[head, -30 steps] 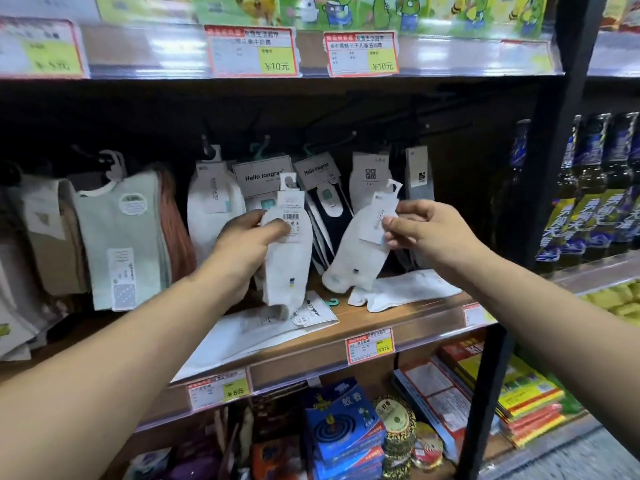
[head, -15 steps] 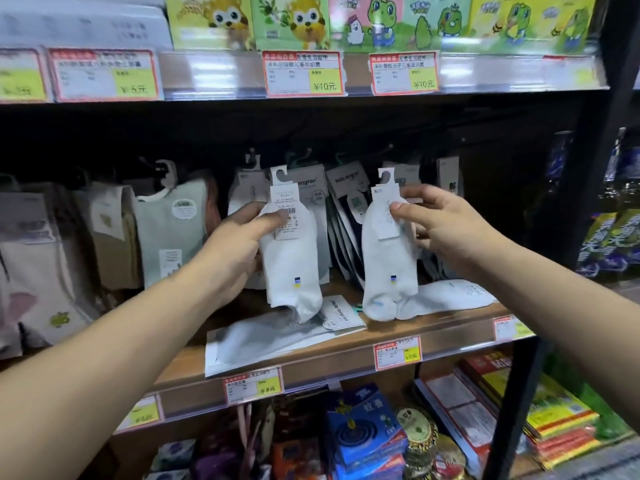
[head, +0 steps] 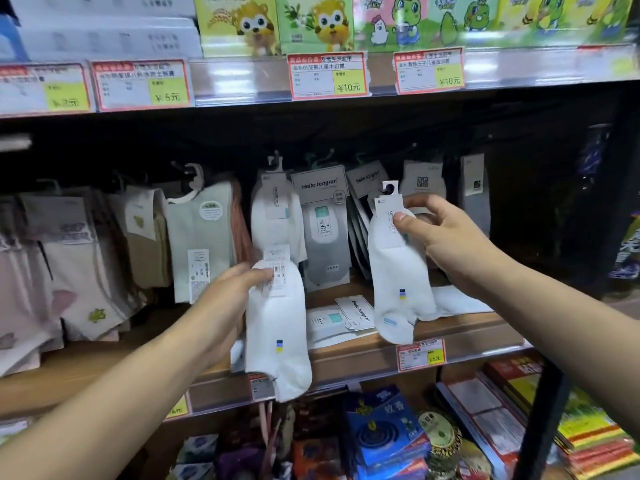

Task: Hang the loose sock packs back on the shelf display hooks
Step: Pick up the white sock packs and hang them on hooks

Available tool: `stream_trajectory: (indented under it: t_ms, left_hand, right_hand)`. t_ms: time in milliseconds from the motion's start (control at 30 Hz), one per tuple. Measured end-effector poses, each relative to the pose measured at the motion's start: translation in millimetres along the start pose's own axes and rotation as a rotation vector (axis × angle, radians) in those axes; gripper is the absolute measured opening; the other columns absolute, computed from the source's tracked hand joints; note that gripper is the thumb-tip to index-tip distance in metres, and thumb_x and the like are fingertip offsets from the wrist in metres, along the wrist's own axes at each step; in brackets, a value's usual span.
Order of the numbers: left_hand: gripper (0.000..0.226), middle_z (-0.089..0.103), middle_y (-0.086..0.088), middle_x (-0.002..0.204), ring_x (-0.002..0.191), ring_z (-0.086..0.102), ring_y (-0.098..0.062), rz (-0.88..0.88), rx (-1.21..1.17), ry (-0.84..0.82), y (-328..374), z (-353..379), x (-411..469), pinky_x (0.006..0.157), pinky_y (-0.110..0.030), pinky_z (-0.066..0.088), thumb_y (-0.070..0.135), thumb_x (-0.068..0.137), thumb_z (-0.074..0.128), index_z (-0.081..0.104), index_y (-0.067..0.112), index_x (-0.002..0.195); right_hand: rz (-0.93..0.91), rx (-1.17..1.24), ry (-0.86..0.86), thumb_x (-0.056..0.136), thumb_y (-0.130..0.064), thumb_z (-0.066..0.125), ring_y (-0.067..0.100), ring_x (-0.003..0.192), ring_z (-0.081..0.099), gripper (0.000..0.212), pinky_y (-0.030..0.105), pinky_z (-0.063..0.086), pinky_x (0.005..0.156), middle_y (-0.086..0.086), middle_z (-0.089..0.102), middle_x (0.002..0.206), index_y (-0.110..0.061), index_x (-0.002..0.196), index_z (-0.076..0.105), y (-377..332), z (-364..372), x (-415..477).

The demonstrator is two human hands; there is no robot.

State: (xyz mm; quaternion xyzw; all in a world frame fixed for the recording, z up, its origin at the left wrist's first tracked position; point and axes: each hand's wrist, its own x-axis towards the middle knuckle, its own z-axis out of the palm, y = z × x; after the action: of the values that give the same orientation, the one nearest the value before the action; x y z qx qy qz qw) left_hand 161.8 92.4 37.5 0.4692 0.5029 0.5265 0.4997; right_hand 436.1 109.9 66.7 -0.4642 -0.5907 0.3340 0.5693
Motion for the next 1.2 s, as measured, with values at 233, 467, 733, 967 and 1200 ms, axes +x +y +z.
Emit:
stream_trajectory:
  t_ms: [233,467,733,967,1200]
  left_hand:
    - [0.025,0.072,-0.022,0.109,0.09,0.067,-0.032,-0.091,0.09,-0.072,-10,1,-9,0.087,-0.042,0.049,0.006,0.091,0.053,0.063,0.0,0.112]
    - [0.022,0.076,-0.012,0.105,0.094,0.071,-0.027,0.004,0.138,-0.149,-4,27,-13,0.083,-0.036,0.053,0.007,0.092,0.057,0.066,0.011,0.111]
    - [0.02,0.074,-0.006,0.104,0.091,0.068,-0.024,0.238,0.146,0.016,50,46,24,0.071,-0.031,0.053,0.013,0.089,0.059,0.068,0.02,0.106]
    - [0.032,0.069,-0.009,0.106,0.098,0.064,-0.031,0.165,0.058,0.21,42,43,33,0.075,-0.035,0.05,0.012,0.089,0.052,0.06,0.013,0.12]
    - [0.028,0.063,-0.009,0.106,0.087,0.057,-0.025,0.278,0.117,0.307,60,45,45,0.08,-0.034,0.049,0.014,0.094,0.047,0.054,0.015,0.121]
  right_hand:
    - [0.038,-0.003,-0.022,0.095,-0.027,0.065,0.023,0.072,0.059,0.027,0.036,0.046,0.063,0.012,0.067,0.094,-0.023,0.121,0.06,5,7,-3]
    - [0.063,0.072,-0.079,0.09,-0.002,0.069,0.027,0.079,0.059,0.038,0.041,0.039,0.07,0.014,0.068,0.091,-0.015,0.124,0.059,0,15,-8]
    - [0.023,0.102,-0.05,0.09,-0.001,0.069,0.007,0.07,0.07,0.041,0.014,0.052,0.056,0.013,0.073,0.105,-0.016,0.127,0.06,-14,20,-6]
    - [0.017,0.087,-0.06,0.09,-0.001,0.068,0.001,0.063,0.07,0.037,0.011,0.05,0.052,0.0,0.074,0.087,-0.021,0.12,0.063,-18,25,-10]
    - [0.011,0.081,-0.065,0.089,-0.002,0.07,0.001,0.068,0.073,0.038,0.015,0.055,0.057,-0.005,0.076,0.087,-0.023,0.12,0.063,-21,30,-9]
